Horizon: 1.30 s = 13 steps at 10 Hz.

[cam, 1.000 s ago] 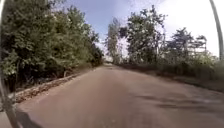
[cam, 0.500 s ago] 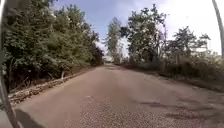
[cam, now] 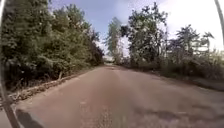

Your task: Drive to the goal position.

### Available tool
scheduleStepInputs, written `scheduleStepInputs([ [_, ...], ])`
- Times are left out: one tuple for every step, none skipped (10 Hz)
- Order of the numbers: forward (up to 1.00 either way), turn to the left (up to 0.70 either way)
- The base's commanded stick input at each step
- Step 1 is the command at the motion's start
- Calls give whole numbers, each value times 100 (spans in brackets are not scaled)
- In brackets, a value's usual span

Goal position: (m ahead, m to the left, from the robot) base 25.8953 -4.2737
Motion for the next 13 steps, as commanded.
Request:
scheduleStepInputs([
  [70,0],
  [70,0],
  [70,0],
  [70,0],
  [70,0],
  [70,0],
  [70,0],
  [70,0],
  [70,0],
  [70,0],
  [70,0],
  [70,0],
  [70,0],
])
